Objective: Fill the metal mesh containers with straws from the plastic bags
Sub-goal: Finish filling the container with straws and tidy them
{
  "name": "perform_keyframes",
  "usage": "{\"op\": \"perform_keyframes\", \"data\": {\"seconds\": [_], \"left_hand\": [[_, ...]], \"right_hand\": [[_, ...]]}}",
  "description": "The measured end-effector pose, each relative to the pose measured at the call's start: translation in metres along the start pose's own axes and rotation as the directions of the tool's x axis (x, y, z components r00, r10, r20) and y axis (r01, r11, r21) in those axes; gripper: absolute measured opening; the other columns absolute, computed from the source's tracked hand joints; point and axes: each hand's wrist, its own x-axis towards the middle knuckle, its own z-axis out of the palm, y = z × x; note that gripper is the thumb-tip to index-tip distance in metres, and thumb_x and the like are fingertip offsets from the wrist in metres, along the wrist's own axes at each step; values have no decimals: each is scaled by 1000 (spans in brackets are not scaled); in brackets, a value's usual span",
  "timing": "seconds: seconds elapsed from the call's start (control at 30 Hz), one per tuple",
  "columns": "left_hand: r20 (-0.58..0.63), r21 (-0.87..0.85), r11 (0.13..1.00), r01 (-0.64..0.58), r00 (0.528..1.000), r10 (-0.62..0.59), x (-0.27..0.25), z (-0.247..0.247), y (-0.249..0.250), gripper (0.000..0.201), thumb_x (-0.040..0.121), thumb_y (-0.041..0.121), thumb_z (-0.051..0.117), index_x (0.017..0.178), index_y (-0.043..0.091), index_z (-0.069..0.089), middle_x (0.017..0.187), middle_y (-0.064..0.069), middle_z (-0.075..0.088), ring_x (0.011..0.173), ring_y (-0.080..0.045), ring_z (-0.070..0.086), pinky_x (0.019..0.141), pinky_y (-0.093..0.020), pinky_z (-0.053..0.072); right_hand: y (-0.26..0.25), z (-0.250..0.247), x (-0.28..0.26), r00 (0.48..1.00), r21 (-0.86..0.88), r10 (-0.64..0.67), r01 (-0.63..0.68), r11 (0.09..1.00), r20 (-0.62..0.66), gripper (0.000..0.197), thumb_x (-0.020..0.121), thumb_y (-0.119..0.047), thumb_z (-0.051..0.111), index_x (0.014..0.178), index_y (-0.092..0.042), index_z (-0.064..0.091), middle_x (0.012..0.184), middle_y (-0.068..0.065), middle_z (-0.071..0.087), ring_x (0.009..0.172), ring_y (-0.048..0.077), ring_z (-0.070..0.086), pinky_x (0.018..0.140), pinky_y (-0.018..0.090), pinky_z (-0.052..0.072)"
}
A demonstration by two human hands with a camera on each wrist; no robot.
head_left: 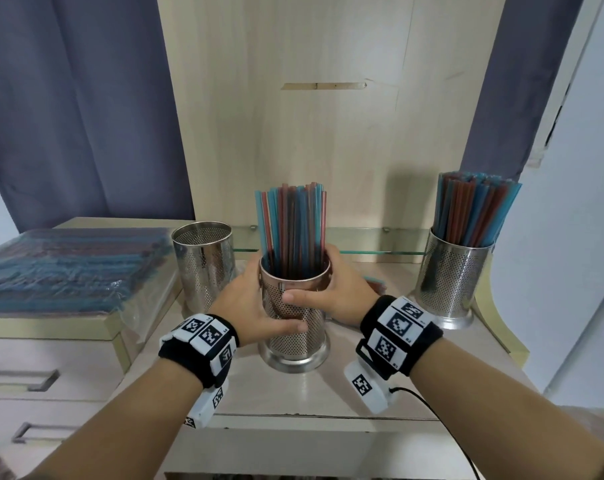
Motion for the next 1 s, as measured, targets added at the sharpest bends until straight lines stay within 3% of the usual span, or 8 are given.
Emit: {"op": "perform_keyframes", "data": {"seconds": [0.1, 0.23, 0.4, 0.5, 0.6, 0.7, 0.83, 1.0], "left_hand": [[36, 24, 1000, 15, 999, -16, 0, 0, -2, 134, 39, 73, 83, 148, 28, 20, 125, 17, 49, 112, -1, 52, 94, -25, 47], [56, 35, 998, 45, 997, -47, 1, 5, -10, 139, 31, 84, 74, 147, 29, 22, 116, 13, 54, 105, -3, 55, 87, -24, 45], [65, 157, 987, 18, 997, -29, 3, 9, -13, 106, 56, 71, 75, 142, 27, 33, 110, 13, 57, 98, -3, 56, 85, -26, 48], [121, 274, 959, -69, 992, 37, 7, 14, -12, 73, 75, 56, 72, 135, 21, 47, 116, 5, 60, 100, -6, 55, 91, -29, 49], [174, 326, 927, -185, 976, 133, 18, 25, -1, 54, 81, 52, 68, 123, 19, 59, 116, 4, 62, 103, -9, 58, 93, -30, 49], [248, 322, 897, -301, 942, 227, 32, 48, 22, 55, 79, 60, 53, 114, 19, 64, 111, 3, 63, 105, -15, 59, 93, -29, 47], [350, 298, 855, -425, 882, 317, 54, 85, 47, 36, 85, 35, 69, 114, 15, 65, 116, -1, 60, 109, -19, 57, 97, -30, 46], [461, 442, 852, -281, 886, 53, 84, 112, 46, 73, 79, 40, 73, 141, 16, 42, 140, -1, 45, 126, -19, 47, 107, -31, 39]], "right_hand": [[-1, -10, -8, 999, -35, -4, 2, 999, -46, 67, 65, -21, 92, 111, -37, 47, 106, -16, 67, 99, -11, 63, 81, 9, 49], [2, -48, -30, 989, -72, 47, -57, 996, -143, 93, 56, -53, 90, 131, -25, 44, 113, -12, 68, 104, -1, 66, 90, 20, 50], [9, -109, -72, 970, -181, 68, -112, 977, -233, 82, 63, -42, 86, 132, -25, 44, 111, -20, 65, 99, -14, 61, 83, 2, 42], [21, -134, -90, 952, -228, 91, -161, 960, -292, 94, 56, -56, 88, 134, -27, 44, 115, -18, 65, 107, -5, 61, 97, 20, 45], [31, -151, -100, 940, -220, 101, -179, 959, -326, 88, 56, -55, 89, 128, -34, 44, 115, -17, 66, 109, 0, 62, 103, 35, 47], [39, -164, -105, 935, -230, 88, -174, 958, -344, 85, 58, -46, 89, 129, -34, 42, 116, -16, 64, 107, -2, 61, 102, 35, 47], [52, -172, -107, 931, -188, 64, -140, 972, -360, 96, 55, -43, 92, 133, -30, 36, 116, -17, 61, 108, -4, 59, 101, 31, 46], [70, -176, -106, 928, -60, 58, -86, 995, -369, 121, 41, -73, 85, 139, -25, 31, 126, -6, 59, 116, 5, 60, 97, 24, 47]]}}
